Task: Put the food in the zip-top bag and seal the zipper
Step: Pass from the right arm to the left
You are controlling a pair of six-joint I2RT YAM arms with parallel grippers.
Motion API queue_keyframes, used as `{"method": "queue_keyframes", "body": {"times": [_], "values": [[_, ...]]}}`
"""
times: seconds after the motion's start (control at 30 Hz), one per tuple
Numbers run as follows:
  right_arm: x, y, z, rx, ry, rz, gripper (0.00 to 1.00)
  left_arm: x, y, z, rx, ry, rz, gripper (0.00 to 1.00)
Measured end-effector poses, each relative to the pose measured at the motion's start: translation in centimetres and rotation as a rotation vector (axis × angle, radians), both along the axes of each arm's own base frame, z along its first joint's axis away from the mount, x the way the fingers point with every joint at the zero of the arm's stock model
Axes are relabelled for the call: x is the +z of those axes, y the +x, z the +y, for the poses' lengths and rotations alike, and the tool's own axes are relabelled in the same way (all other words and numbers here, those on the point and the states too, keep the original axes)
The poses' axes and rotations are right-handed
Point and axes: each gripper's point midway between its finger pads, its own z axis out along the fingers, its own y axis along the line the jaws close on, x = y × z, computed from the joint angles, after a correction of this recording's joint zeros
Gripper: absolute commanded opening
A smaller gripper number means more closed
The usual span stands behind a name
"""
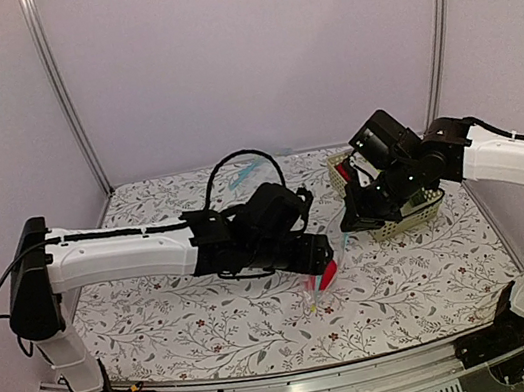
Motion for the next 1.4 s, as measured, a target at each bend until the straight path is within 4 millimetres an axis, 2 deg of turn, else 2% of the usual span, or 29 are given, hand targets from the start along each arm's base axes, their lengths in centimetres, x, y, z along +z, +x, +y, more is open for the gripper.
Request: {"method": "queue_keyframes", "body": {"times": [0.23, 0.43, 0.73, 1.03, 1.27, 1.4], "values": [[-0.1, 0.0, 0.0, 0.000, -0.002, 0.001, 0.00, 0.6, 0.1, 0.6, 0.010, 0.069, -0.067, 0.52], [-0.1, 0.0, 0.0, 0.000, -0.002, 0.001, 0.00, 0.5, -0.3, 1.0, 0.000, 0.118, -0.098, 0.28], [-0.4, -0.1, -0.2, -0.002, -0.009, 0.003, 0.00, 0.2, -0.6, 1.3, -0.006, 0.146, -0.104, 0.00], [-1.0, 0.1, -0.6, -0.015, -0.034, -0.003, 0.00, 1.3, -0.7, 1.4, -0.021, 0.154, -0.108, 0.00], [-1.5, 0.3, -1.1, -0.028, -0.063, -0.014, 0.00, 2.6, -0.1, 2.9, -0.053, 0.150, -0.081, 0.00], [-1.9, 0.5, -1.2, -0.029, -0.076, -0.015, 0.13, 2.3, 1.1, 3.7, -0.093, 0.125, -0.008, 0.00]]}}
